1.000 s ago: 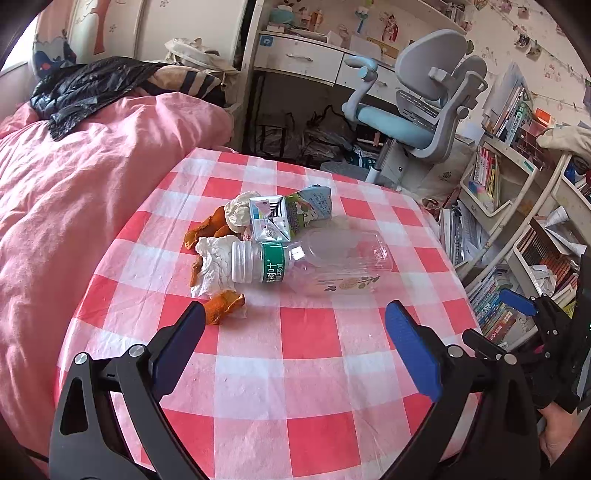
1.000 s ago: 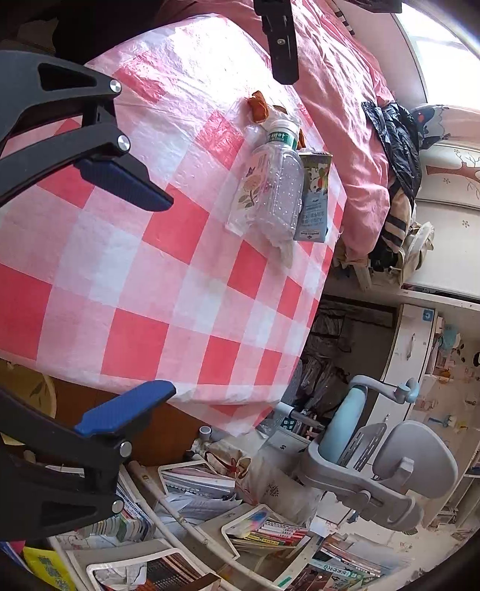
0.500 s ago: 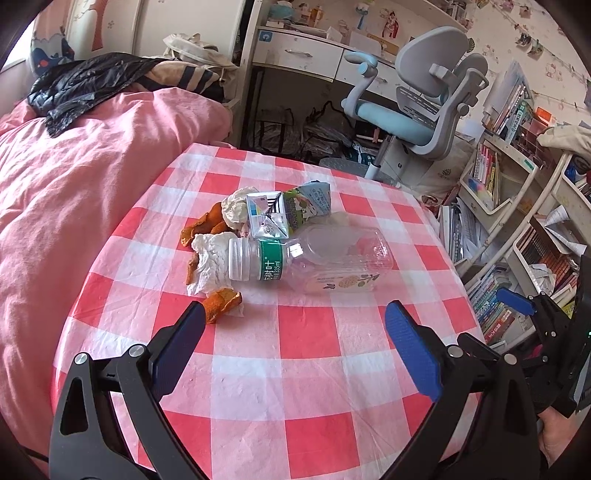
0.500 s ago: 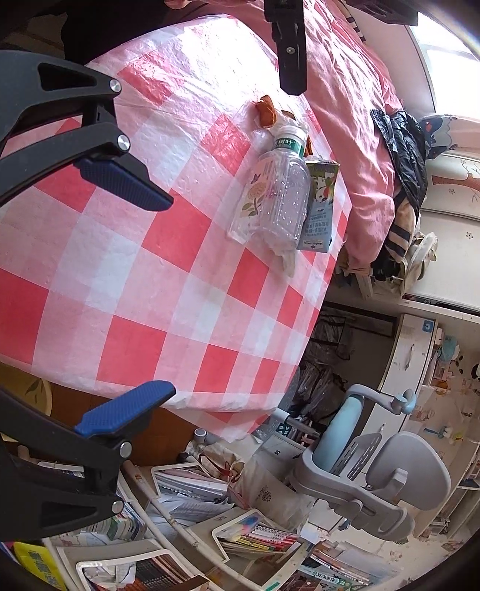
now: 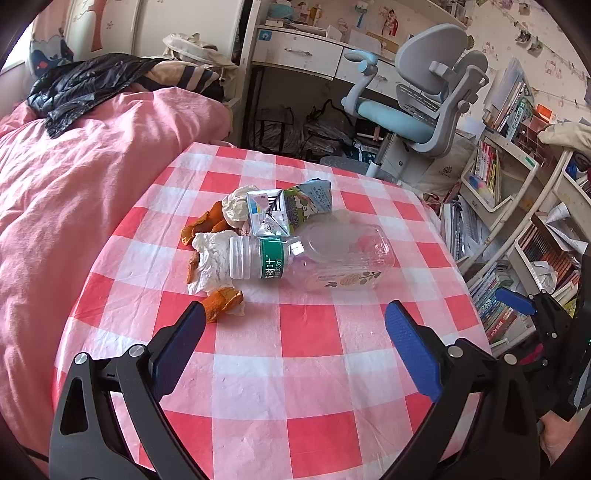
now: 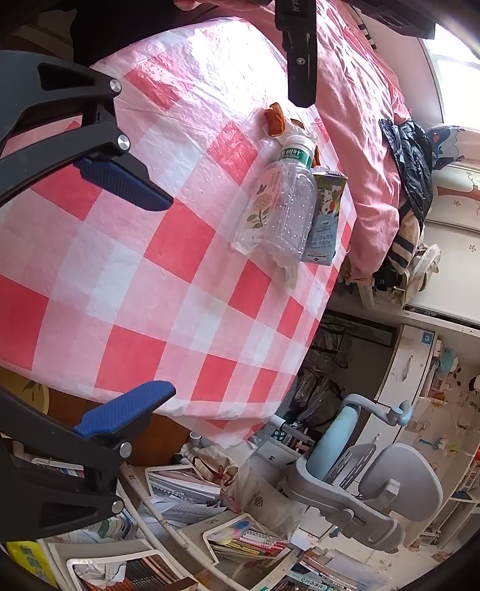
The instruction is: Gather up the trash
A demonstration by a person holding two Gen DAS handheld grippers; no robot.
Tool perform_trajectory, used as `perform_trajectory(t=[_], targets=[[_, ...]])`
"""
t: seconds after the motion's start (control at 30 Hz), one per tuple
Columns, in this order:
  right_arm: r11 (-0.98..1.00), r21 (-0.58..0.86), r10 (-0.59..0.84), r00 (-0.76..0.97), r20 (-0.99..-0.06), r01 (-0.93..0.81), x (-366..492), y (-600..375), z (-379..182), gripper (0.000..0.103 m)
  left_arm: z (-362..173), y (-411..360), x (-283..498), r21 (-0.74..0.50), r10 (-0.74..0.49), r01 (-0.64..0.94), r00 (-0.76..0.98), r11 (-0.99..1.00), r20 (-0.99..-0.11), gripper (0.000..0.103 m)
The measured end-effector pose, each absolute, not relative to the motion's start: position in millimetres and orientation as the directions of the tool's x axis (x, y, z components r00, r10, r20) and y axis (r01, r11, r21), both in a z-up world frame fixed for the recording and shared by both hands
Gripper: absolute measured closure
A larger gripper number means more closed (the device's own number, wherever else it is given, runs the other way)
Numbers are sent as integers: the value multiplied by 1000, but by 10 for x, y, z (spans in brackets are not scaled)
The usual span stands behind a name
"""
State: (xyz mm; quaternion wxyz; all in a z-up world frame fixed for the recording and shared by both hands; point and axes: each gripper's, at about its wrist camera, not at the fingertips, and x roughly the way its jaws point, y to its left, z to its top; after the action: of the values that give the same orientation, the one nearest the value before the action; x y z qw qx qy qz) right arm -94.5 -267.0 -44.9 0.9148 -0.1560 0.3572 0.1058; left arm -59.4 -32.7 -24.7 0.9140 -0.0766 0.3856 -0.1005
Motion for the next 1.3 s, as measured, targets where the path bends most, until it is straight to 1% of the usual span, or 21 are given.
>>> perform_trajectory(t=[0.87, 1.0, 1.13, 1.3], targets=[[901, -246, 102, 726, -680, -358, -1036, -2518, -449, 14, -329, -232, -611, -173, -205, 116, 672, 978, -711, 9], [903, -205, 164, 742, -650, -379, -1070, -2487, -338, 14, -377, -51, -590, -164, -171, 73, 664, 984, -728, 9], [880, -212, 203, 741, -640, -425, -1065, -2351, -256, 14, -420, 183, -542, -180, -148, 20, 656, 984, -740, 9], [819, -236, 271, 714, -646, -524, -930, -2063, -193, 13, -453, 459, -496, -195, -130, -30, 648, 980, -751, 9]])
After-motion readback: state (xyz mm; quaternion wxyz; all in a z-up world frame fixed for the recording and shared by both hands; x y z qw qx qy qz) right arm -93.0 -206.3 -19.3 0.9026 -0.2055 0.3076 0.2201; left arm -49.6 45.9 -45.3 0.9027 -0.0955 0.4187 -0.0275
